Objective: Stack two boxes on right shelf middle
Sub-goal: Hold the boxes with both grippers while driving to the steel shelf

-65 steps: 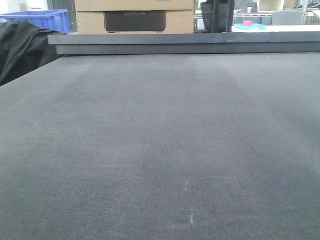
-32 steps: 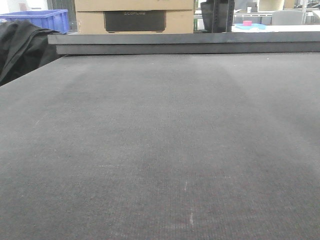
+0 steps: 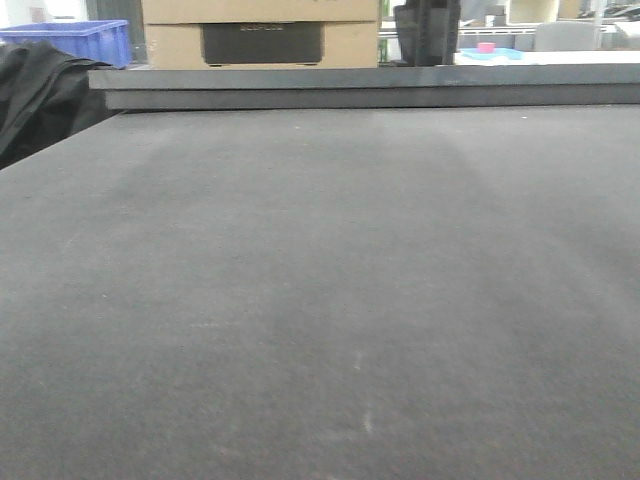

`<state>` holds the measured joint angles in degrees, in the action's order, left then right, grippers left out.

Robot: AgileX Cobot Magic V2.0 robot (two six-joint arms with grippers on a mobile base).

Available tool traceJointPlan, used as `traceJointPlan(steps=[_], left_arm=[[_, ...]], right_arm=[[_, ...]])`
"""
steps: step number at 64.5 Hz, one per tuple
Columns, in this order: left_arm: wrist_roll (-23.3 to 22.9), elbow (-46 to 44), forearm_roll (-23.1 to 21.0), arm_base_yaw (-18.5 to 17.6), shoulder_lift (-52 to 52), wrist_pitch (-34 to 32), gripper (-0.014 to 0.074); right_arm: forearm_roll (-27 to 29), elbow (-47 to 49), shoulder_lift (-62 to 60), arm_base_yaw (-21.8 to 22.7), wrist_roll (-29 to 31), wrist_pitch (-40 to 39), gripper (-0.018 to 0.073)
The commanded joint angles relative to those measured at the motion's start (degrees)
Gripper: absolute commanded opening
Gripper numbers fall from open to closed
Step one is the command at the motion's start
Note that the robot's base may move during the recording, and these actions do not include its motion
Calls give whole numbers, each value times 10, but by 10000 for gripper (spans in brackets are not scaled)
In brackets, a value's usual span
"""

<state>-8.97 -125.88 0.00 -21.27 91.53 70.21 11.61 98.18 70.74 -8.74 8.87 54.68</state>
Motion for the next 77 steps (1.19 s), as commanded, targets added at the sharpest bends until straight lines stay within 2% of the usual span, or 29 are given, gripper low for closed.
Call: traceJointPlan(steps=[1,77], left_arm=[[-2,-6,6,-1,-5,-27,-111],[-2,-6,7,-1,-4,-27,-111]], right_arm=[[-10,6,-8,2,7,-33,-154],[-10,6,-8,2,7,-34,-154]])
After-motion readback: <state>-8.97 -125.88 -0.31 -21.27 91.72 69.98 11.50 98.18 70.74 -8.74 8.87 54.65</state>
